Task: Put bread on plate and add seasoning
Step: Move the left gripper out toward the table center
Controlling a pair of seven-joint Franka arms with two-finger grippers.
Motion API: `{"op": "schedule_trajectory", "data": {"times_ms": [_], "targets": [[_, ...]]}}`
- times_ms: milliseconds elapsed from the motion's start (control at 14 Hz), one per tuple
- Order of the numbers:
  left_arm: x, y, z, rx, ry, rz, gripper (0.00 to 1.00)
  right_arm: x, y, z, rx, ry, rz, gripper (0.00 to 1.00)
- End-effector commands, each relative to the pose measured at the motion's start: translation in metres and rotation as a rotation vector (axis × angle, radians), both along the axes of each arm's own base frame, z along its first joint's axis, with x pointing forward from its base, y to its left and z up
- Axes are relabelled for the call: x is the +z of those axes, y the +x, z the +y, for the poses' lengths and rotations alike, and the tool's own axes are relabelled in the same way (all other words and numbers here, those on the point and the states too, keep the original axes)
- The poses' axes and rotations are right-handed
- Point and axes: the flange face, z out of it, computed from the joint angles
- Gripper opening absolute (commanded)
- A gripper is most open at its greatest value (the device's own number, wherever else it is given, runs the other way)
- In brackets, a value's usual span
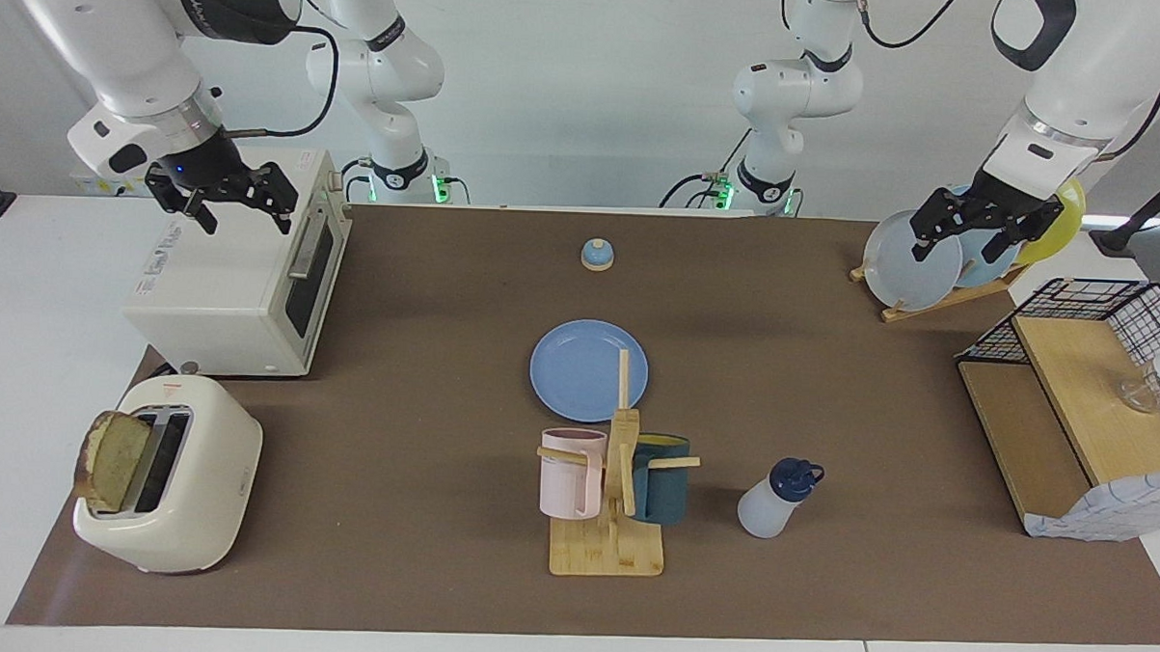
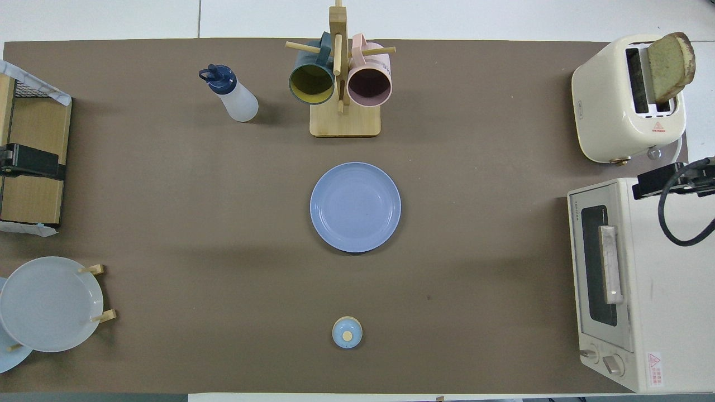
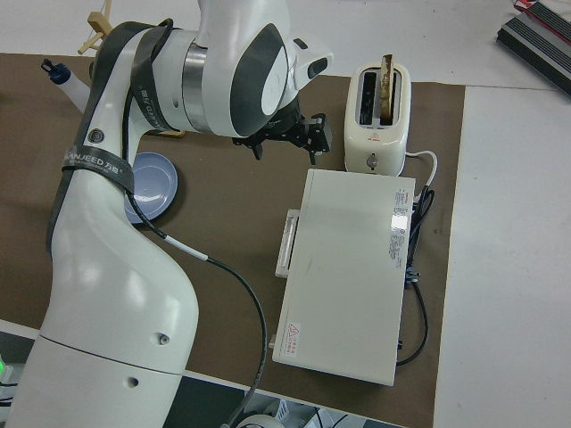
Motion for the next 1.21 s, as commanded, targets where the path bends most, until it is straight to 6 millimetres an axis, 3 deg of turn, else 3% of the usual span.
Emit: {"op": "schedule_trajectory", "data": {"times_ms": [0,214,570,641,855,998,1140], "targets": [[0.000,-0.004,0.002,-0.005,0.013,-0.012,1.00,0.003,0.002,0.010,0.019,0.024,-0.021,1.00],[0.001,-0.004,0.009,0.010,0.013,-0.016,1.00,0.004,0.003,0.010,0.024,0.022,-0.024,1.00],[-0.010,-0.012,-0.003,-0.013,0.014,0.029,1.00,0.004,0.003,0.009,0.069,0.025,-0.026,1.00],[-0.016,-0.021,-0.014,-0.036,0.016,0.032,1.00,0.005,0.004,0.009,0.067,0.024,-0.038,1.00],[-0.058,-0.041,-0.048,-0.098,0.009,-0.095,1.00,0.008,0.019,-0.003,0.043,0.001,-0.165,1.00],[-0.097,-0.053,-0.074,-0.145,-0.003,-0.214,1.00,0.000,0.030,-0.010,0.033,-0.012,-0.269,1.00],[-0.119,-0.058,-0.098,-0.148,-0.020,-0.255,1.00,-0.005,0.044,-0.020,0.023,-0.025,-0.347,1.00]]}}
